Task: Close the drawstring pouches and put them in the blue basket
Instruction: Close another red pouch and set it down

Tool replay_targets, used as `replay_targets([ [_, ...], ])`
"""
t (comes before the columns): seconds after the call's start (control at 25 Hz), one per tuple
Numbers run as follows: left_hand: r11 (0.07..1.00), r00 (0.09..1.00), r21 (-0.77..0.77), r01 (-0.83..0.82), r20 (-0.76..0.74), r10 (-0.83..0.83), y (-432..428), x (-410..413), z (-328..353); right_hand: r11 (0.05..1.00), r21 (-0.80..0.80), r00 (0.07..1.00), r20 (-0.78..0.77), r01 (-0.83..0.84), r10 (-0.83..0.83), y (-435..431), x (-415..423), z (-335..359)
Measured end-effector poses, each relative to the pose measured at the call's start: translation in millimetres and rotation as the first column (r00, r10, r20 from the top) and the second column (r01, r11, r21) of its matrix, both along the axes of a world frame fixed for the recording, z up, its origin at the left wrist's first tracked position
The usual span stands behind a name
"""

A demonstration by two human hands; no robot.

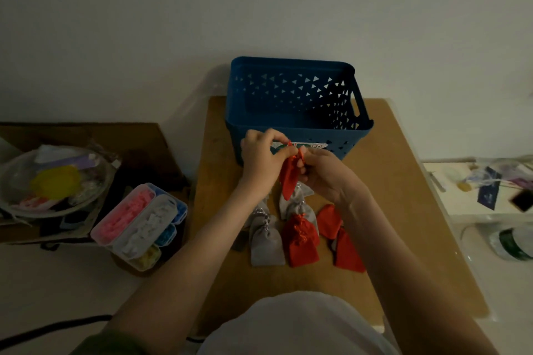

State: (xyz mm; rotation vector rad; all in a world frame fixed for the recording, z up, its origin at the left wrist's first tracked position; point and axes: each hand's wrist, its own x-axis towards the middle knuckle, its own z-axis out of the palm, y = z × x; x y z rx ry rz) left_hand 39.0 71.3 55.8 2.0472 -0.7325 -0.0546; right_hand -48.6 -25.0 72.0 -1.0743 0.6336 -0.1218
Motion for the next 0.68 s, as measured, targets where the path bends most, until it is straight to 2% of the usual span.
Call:
replay_targets([
  [0.2,0.990,0.980,-0.022,0.139,0.144,-0.135,-13.5,-17.9,-4.8,0.991,0.126,0.999,-0.001,0.035,-0.035,-13.7,-11.3,-2.9],
  [0.28,0.975,0.972,-0.016,0.221,0.090,-0.219,-16.3,-19.2,-4.9,0.981,0.187,0.999,-0.028,0.049,-0.044,-18.1,-17.7,-4.9],
  [0.36,0.955,0.955,-0.026,0.294,-0.033,-0.295,-19.3,-22.0,-4.1,0.965,0.244,0.995,-0.057,0.098,-0.086,-22.1,-25.1,-8.8],
  [0.44,0.949,0.947,-0.020,0.313,-0.072,-0.314,-23.4,-28.1,-4.2,0.956,0.264,0.991,-0.068,0.130,-0.116,-25.6,-32.9,-14.2],
  [0.52,0.943,0.947,0.088,0.321,-0.042,-0.318,-29.2,-33.9,-6.2,0.967,0.226,0.991,-0.090,0.121,-0.103,-29.5,-39.2,-20.0],
  [0.6,0.903,0.939,0.298,0.308,0.057,-0.339,-34.2,-41.7,-9.0,0.978,0.169,0.986,-0.139,0.119,-0.096,-31.2,-42.8,-26.6],
  [0.68,0.873,0.914,0.399,0.282,0.164,-0.371,-38.0,-48.1,-16.8,0.980,0.117,0.975,-0.171,0.164,-0.143,-31.8,-46.6,-34.8],
])
